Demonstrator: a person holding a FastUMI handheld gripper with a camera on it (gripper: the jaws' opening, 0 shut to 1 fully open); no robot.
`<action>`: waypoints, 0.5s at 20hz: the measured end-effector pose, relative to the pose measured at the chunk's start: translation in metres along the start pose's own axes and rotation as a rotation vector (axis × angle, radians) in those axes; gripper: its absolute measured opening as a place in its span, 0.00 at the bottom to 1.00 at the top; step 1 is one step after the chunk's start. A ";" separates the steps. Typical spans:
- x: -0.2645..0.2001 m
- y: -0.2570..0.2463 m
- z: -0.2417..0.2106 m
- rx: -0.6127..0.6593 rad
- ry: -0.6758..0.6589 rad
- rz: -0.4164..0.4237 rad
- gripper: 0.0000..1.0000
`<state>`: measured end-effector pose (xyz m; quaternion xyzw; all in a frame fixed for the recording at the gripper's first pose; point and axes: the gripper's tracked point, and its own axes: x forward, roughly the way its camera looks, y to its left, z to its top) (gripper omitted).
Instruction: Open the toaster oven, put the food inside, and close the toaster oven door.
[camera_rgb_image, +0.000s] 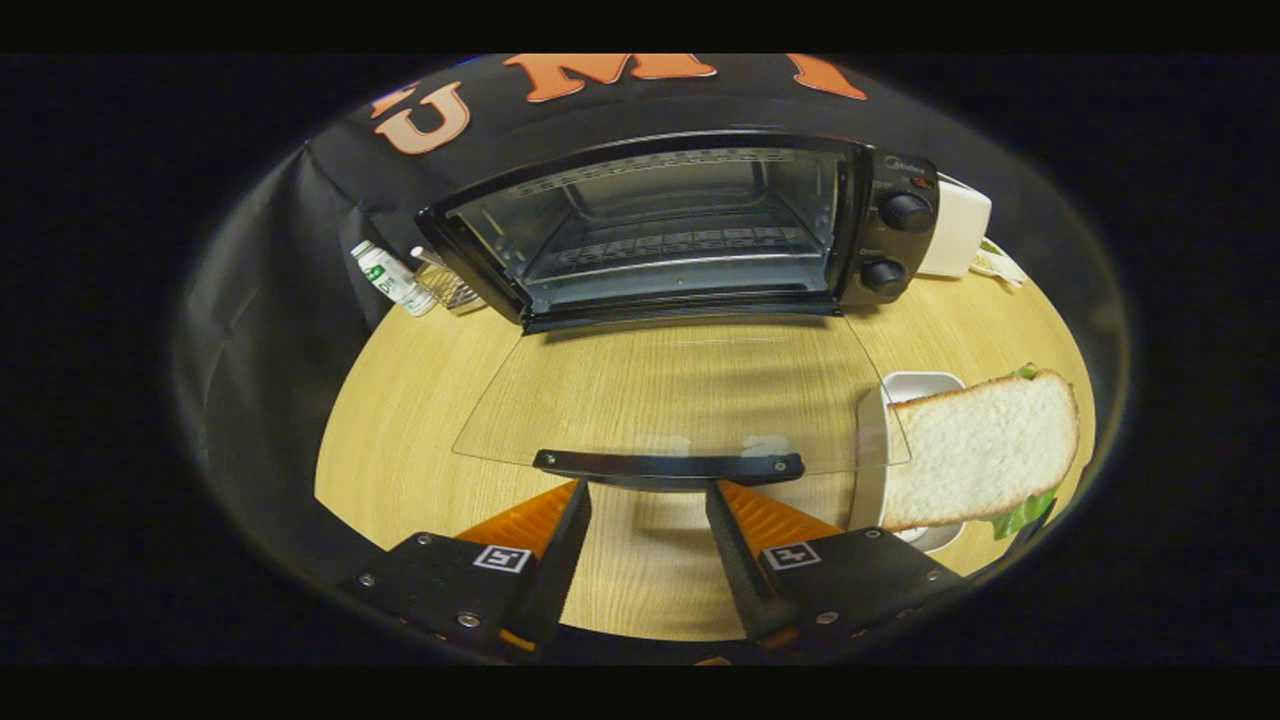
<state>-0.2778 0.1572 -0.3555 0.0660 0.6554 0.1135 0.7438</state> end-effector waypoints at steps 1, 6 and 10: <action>-0.003 0.000 0.000 0.006 0.019 0.011 0.70; -0.047 0.001 0.016 0.076 -0.026 0.085 0.75; -0.093 -0.037 0.035 0.061 -0.069 0.030 0.85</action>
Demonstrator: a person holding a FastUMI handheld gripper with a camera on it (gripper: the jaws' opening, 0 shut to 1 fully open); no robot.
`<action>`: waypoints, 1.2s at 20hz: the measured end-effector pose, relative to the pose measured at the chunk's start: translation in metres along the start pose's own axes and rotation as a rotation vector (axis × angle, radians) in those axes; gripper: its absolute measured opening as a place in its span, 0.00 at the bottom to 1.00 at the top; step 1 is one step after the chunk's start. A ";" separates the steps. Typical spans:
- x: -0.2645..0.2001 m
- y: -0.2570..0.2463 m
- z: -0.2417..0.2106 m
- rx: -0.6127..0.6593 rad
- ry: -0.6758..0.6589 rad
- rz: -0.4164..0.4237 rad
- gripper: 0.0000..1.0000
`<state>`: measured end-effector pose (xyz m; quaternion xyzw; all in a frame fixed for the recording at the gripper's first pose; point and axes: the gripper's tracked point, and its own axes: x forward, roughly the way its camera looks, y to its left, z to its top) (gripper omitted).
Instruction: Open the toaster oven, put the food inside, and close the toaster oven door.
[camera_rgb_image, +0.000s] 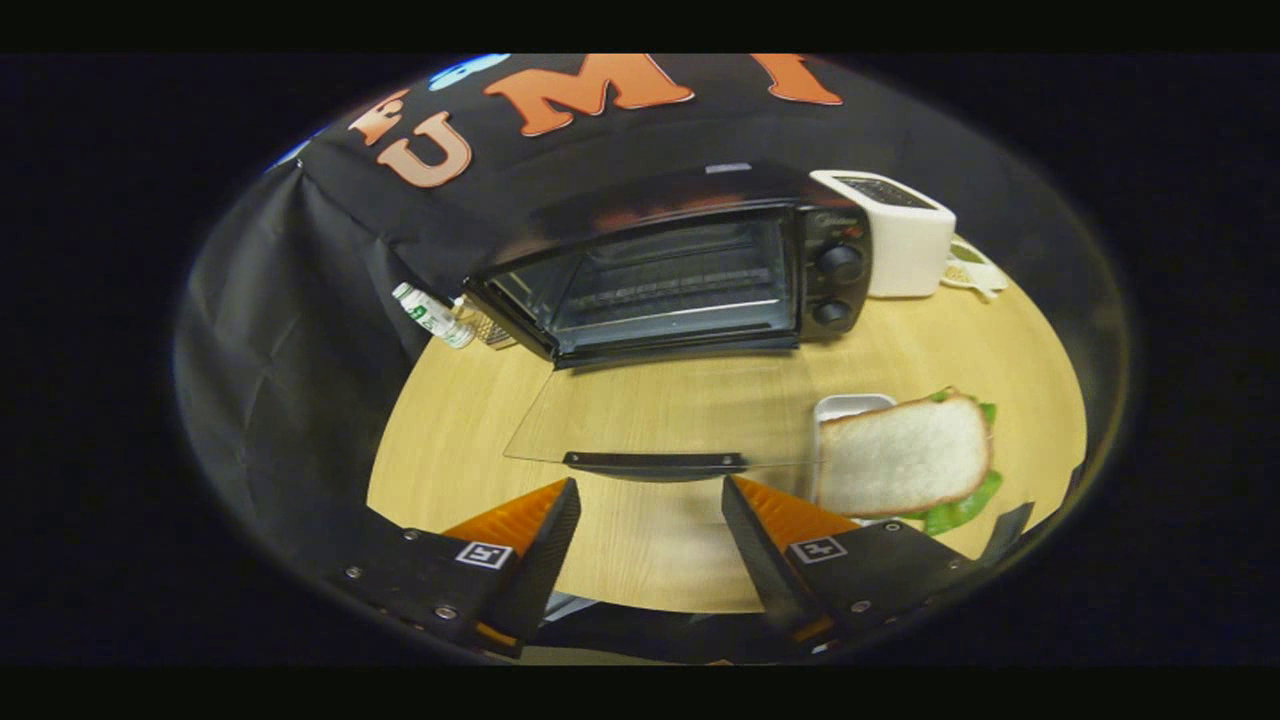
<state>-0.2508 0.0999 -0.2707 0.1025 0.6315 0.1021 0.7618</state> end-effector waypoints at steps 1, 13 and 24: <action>-0.013 -0.014 0.008 -0.001 -0.024 -0.021 0.88; -0.009 -0.176 0.012 0.091 0.009 -0.214 0.96; 0.029 -0.176 -0.019 0.262 0.111 -0.066 0.46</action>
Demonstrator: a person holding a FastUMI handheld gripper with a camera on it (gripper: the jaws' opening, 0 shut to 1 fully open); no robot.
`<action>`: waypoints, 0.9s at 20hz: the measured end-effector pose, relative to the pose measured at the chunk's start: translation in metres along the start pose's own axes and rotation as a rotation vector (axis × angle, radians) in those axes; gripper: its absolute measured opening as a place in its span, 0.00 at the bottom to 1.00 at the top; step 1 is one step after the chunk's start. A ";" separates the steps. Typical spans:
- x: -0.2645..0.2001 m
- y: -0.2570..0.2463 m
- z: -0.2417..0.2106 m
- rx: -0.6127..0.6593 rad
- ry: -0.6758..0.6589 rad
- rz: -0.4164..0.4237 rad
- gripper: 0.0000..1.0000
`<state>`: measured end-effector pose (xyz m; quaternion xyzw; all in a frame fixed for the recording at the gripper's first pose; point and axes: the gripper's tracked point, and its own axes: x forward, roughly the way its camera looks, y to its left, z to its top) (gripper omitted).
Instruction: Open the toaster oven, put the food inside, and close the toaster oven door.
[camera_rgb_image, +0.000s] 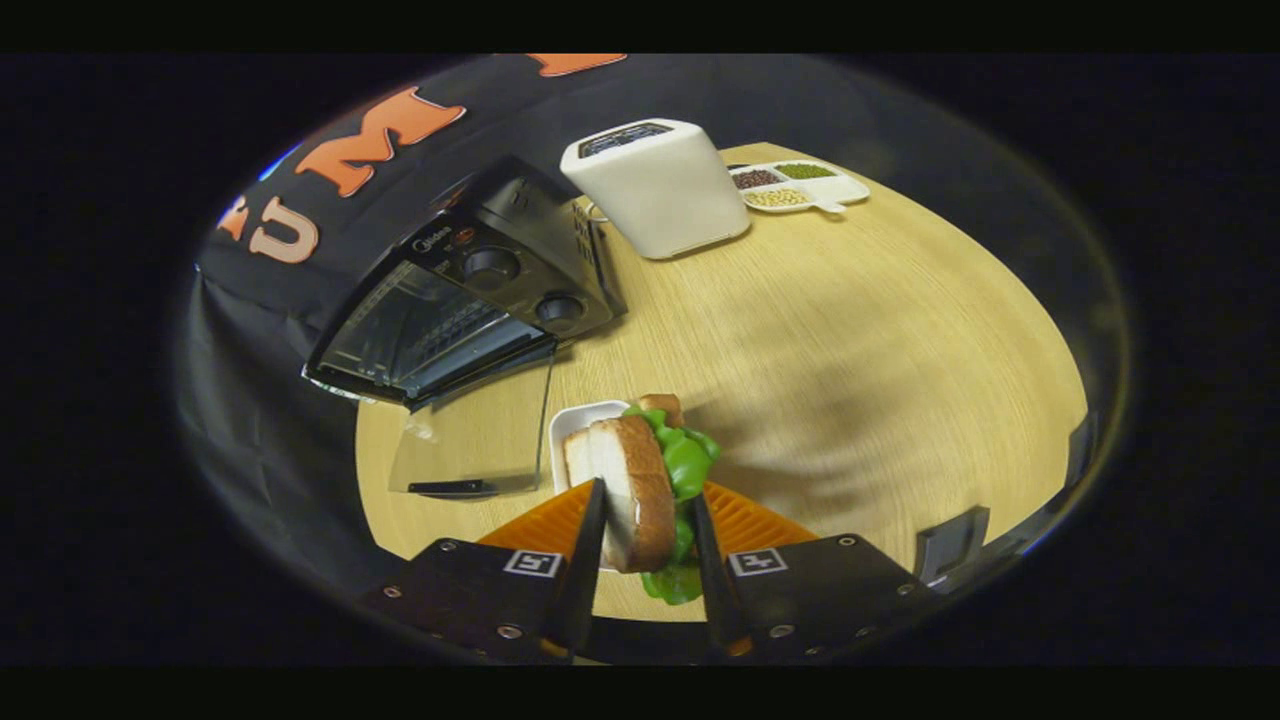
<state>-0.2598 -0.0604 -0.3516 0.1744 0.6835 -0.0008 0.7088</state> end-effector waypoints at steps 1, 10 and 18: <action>-0.001 -0.004 0.002 -0.036 -0.003 -0.024 0.43; -0.040 -0.002 0.032 -0.156 -0.084 -0.086 0.32; -0.078 0.074 0.080 -0.040 -0.259 0.137 0.31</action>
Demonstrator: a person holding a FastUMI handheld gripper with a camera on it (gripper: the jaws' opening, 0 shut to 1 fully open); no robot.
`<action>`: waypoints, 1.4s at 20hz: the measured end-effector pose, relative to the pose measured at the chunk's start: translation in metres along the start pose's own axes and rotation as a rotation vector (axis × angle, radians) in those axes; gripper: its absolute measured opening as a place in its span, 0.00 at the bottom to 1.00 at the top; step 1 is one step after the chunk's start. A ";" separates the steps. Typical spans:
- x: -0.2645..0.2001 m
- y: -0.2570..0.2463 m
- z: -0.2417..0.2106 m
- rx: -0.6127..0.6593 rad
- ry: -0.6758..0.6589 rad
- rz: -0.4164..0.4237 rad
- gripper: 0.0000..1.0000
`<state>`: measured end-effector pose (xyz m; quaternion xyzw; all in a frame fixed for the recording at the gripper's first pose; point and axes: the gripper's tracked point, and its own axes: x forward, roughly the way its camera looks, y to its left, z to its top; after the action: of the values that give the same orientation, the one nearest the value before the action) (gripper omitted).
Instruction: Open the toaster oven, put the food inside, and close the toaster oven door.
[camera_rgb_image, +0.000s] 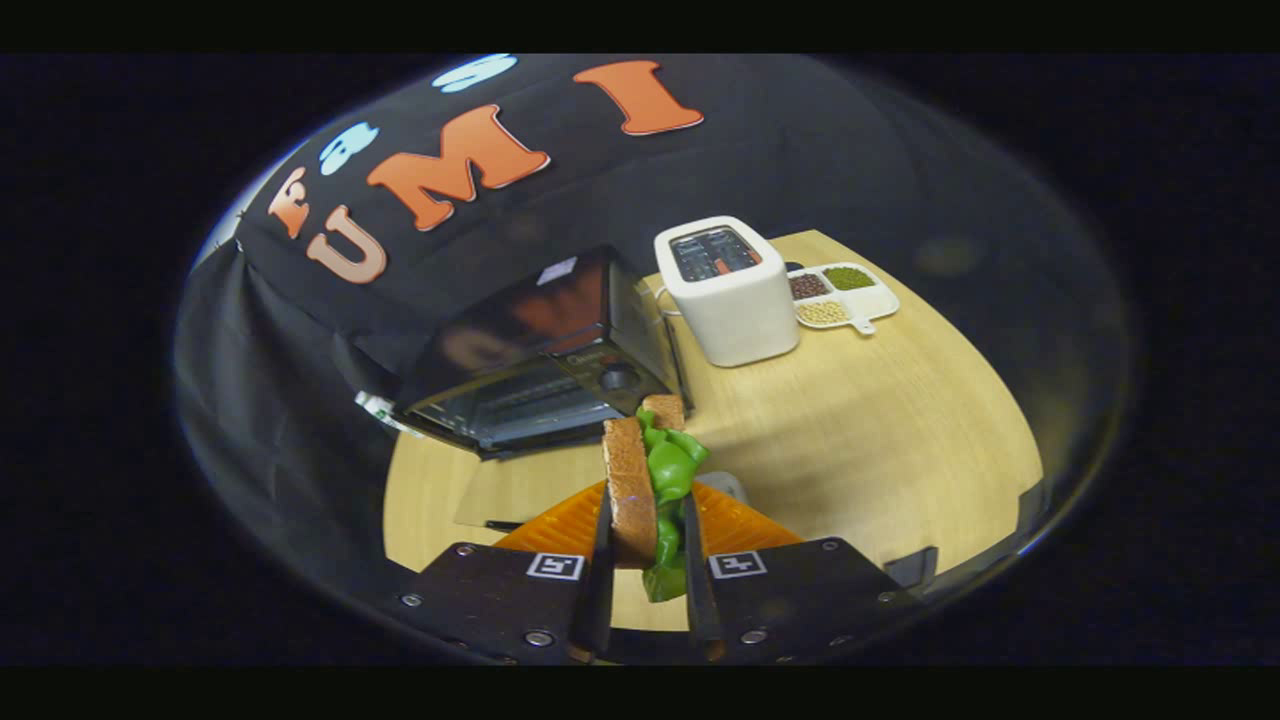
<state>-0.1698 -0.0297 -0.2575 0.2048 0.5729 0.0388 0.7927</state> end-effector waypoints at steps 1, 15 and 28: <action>0.005 0.008 0.000 0.015 -0.007 0.020 0.31; 0.103 0.115 -0.008 0.255 -0.065 0.248 0.31; 0.186 0.129 0.012 0.439 -0.210 0.270 0.31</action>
<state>-0.0725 0.1400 -0.3729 0.4491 0.4498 -0.0025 0.7720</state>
